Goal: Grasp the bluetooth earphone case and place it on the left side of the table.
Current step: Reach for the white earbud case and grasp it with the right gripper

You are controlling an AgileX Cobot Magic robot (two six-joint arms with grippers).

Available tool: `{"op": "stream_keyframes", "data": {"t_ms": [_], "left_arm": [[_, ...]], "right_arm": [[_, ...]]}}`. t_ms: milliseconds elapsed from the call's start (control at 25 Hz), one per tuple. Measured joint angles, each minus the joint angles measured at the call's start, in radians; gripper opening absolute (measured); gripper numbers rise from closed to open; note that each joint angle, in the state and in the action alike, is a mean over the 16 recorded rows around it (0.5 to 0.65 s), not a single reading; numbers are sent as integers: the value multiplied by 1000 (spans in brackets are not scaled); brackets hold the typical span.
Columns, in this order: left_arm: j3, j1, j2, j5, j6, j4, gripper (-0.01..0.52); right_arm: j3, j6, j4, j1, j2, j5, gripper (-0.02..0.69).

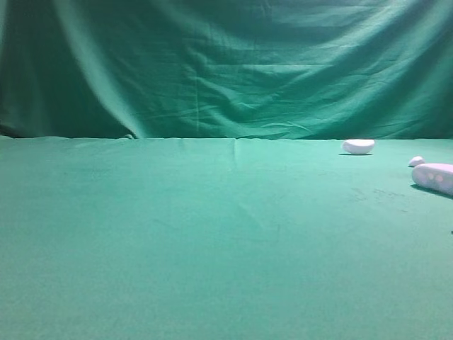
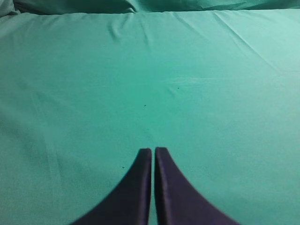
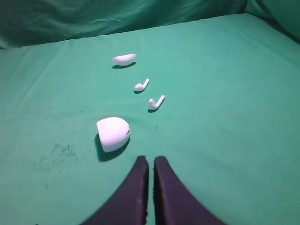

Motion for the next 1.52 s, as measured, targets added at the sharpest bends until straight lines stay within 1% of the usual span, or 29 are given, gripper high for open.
{"op": "stream_keyframes", "data": {"t_ms": [200,320,440,520,640,840,1040,1240,1320,1400,1520], "left_arm": [[0,0,0,0,0,0,0],[0,0,0,0,0,0,0],[0,0,0,0,0,0,0],[0,0,0,0,0,0,0],[0,0,0,0,0,0,0],[0,0,0,0,0,0,0],[0,0,0,0,0,0,0],[0,0,0,0,0,0,0],[0,0,0,0,0,0,0],[0,0,0,0,0,0,0],[0,0,0,0,0,0,0]], "right_arm": [[-4,8,-10,0,0,-177,0],[-29,15,-12,0,8,-255,0],[-81,28,-12,0,34,-289,0],[-128,38,-11,0,64,-277,0],[-214,52,-10,0,131,-201,0],[-377,37,-3,1,293,42,0],[-527,-39,26,18,516,292,0],[-640,-139,63,54,763,473,3],[-682,-178,77,70,866,523,19],[-725,-206,91,85,969,561,49],[-787,-227,106,105,1118,591,123]]}}
